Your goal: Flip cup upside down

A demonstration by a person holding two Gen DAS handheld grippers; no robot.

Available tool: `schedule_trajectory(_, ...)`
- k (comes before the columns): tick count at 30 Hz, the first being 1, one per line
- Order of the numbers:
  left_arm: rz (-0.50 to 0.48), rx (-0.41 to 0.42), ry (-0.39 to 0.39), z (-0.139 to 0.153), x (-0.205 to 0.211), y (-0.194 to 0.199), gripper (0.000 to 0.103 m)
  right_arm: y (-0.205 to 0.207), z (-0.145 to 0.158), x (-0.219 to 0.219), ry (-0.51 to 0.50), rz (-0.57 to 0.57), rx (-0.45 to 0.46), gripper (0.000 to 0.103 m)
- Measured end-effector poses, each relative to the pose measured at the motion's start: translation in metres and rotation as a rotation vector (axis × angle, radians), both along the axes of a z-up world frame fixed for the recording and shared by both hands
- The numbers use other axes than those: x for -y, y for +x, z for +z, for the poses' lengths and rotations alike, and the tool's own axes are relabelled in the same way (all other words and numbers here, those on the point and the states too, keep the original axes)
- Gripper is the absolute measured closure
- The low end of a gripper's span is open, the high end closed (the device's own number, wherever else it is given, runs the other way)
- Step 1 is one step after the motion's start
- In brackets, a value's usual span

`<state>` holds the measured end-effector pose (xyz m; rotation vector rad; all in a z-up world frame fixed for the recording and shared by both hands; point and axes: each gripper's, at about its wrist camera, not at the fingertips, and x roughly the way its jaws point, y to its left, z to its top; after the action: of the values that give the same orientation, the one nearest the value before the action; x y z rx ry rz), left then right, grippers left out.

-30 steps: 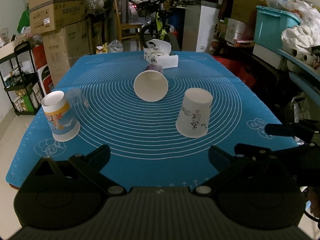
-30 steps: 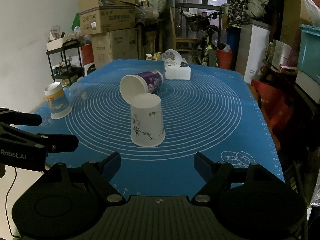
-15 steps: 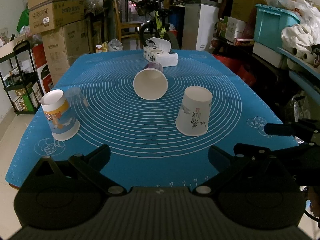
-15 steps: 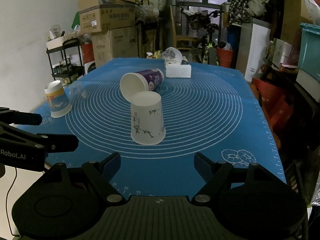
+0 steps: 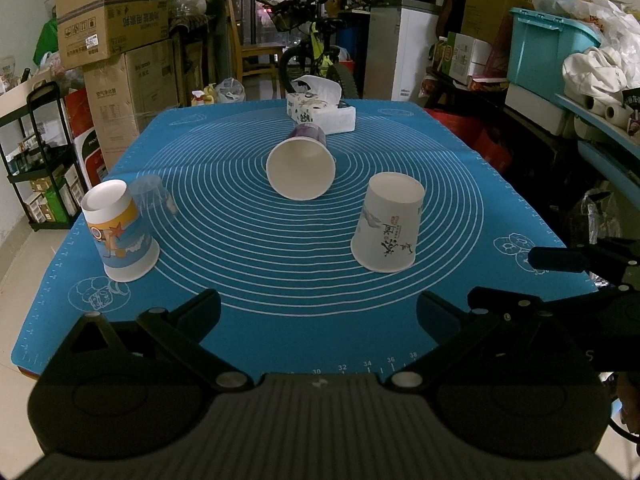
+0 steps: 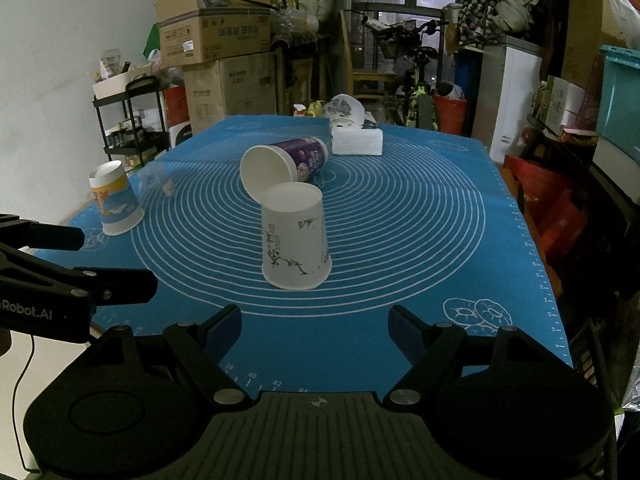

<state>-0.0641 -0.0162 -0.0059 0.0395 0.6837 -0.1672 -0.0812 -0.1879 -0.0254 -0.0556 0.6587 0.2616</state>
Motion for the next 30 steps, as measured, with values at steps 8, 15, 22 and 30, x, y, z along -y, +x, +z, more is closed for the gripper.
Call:
schedule_trajectory(8,0.003,-0.006,-0.002,-0.0005,-0.0007,0.0007,0.0,-0.0002,0.0001,-0.0002,0.001,0.001,0.0,0.02)
schedule_trajectory(15,0.001,-0.008,-0.001,-0.0005,-0.0006,0.0003,0.0,-0.0008,-0.0007,-0.0007,0.005,0.0,-0.007,0.02)
schedule_trajectory(22,-0.001,-0.009,0.001,-0.0002,-0.0006,0.0007,0.0,-0.0015,-0.0014,-0.001,0.005,0.0,-0.009,0.02)
schedule_trajectory(30,-0.003,-0.011,0.0,-0.0003,-0.0005,0.001,0.0,-0.0026,-0.0025,-0.0017,0.007,0.0,-0.011,0.02)
